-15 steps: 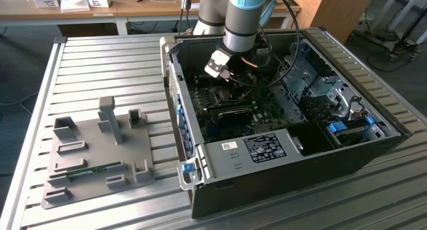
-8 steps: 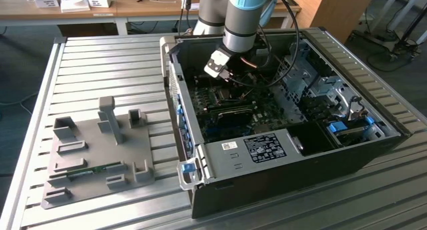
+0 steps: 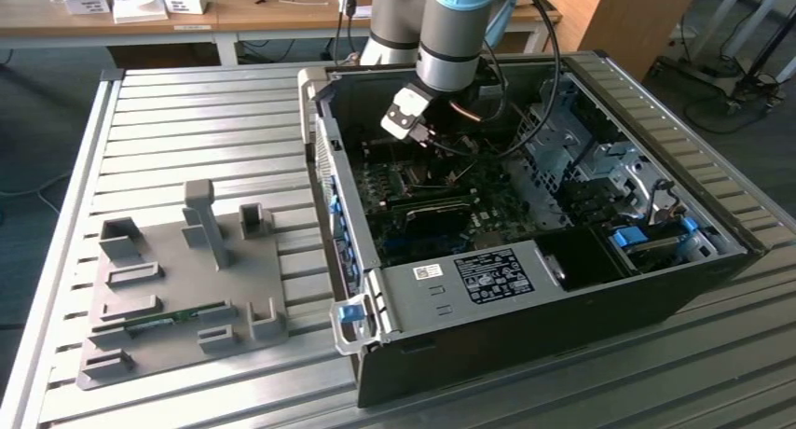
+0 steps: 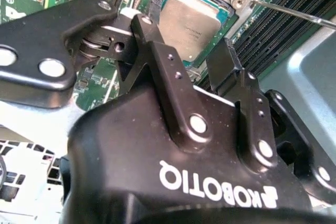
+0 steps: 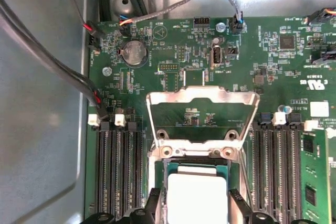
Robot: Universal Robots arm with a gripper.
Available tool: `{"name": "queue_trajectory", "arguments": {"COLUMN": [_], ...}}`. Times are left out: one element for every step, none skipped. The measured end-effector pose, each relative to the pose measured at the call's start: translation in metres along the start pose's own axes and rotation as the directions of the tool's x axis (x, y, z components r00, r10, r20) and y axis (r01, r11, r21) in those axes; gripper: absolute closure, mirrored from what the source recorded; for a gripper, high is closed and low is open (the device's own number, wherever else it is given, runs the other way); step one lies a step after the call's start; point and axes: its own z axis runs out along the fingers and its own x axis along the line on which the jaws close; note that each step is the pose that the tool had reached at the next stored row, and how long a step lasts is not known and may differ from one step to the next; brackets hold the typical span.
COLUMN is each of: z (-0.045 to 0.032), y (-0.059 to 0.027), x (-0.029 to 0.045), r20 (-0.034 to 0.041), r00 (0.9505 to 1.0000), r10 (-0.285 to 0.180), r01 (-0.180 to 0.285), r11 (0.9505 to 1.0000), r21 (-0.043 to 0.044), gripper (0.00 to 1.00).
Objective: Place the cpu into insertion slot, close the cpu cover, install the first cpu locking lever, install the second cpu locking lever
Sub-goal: 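Place the cpu into insertion slot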
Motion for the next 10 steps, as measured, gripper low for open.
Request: {"name": "queue_trajectory", "arguments": {"z": [0.0000, 0.0000, -0.0001, -0.0002, -0.0002, -0.0002, -0.0002, -0.0003, -0.0002, -0.0001], "y": [0.0000, 0.0000, 0.0000, 0.0000, 0.0000, 0.0000, 0.0000, 0.0000, 0.0000, 0.0000], "x": [0.0000, 0.0000, 0.0000, 0.0000, 0.0000, 0.0000, -0.0001, -0.0004, -0.0008, -0.0011], "r20": [-0.0001, -0.0001, -0.0001, 0.0000, 0.0001, 0.0000, 0.0001, 0.0006, 0.0009, 0.0012], "r00": [1.0000, 1.0000, 1.0000, 1.0000, 1.0000, 1.0000, 1.0000, 1.0000, 1.0000, 1.0000], "r10": [0.000, 0.000, 0.000, 0.000, 0.000, 0.000, 0.000, 0.000, 0.000, 0.000], "r01": [0.000, 0.000, 0.000, 0.000, 0.000, 0.000, 0.000, 0.000, 0.000, 0.000], "r11": [1.0000, 1.0000, 1.0000, 1.0000, 1.0000, 1.0000, 1.0000, 1.0000, 1.0000, 1.0000], "r21": [0.0000, -0.0001, 0.0000, 0.0001, 0.0001, 0.0001, 0.0001, 0.0003, 0.0003, 0.0001], "gripper": [0.40, 0.40, 0.40, 0.40, 0.40, 0.40, 0.40, 0.40, 0.40, 0.40]}}
